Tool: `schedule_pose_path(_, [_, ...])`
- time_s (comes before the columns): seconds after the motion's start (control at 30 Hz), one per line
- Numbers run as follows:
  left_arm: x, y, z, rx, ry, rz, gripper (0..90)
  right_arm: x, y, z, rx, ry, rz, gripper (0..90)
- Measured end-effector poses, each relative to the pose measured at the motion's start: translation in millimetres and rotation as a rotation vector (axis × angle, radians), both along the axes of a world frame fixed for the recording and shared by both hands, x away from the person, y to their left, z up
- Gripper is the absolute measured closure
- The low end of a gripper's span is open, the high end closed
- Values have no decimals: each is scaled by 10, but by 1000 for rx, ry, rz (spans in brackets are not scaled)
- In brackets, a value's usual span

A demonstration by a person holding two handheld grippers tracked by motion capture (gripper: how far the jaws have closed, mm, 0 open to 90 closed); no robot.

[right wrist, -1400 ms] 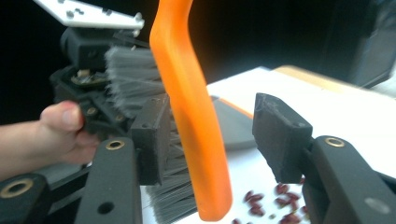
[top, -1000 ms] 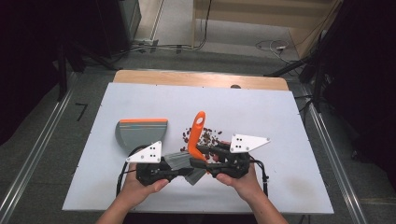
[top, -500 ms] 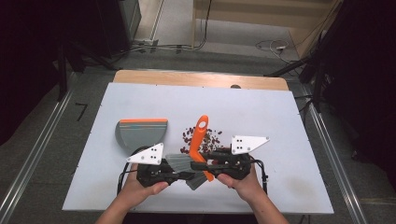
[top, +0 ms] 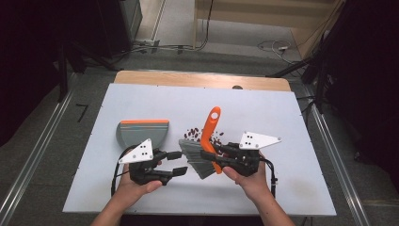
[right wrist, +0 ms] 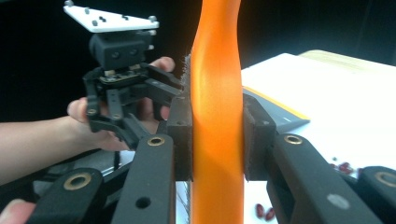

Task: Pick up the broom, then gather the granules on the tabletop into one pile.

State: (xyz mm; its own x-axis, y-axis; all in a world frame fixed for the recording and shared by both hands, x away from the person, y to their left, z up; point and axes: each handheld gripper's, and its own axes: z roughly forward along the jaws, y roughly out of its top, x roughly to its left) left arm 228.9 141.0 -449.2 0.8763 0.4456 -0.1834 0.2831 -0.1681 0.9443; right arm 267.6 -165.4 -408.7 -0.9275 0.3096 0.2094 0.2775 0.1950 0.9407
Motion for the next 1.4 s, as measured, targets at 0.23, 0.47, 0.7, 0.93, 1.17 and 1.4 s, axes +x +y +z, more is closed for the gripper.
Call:
schedule_pose_path(0.23, [-2, 65, -20, 10, 12, 97, 138, 74, -105, -19, -47, -7, -126, 686])
schedule_pose_path(0.47, [24, 224, -30, 2, 8, 193, 0, 135, -207, -30, -114, -13, -269, 685])
schedule_pose_path(0.7, [25, 358, -29, -8, -3, 221, 0, 214, -312, -51, -155, -10, -366, 686])
schedule_pose_path(0.93, [9, 476, -35, -2, -25, 252, 0, 299, -427, -84, -196, 19, -475, 685])
schedule_pose_path(1.17, [-10, 612, -55, 11, -34, 297, 0, 370, -531, -102, -243, 27, -551, 685])
schedule_pose_path(1.4, [-29, 712, -74, 6, -34, 313, 0, 477, -547, -84, -364, 10, -586, 685])
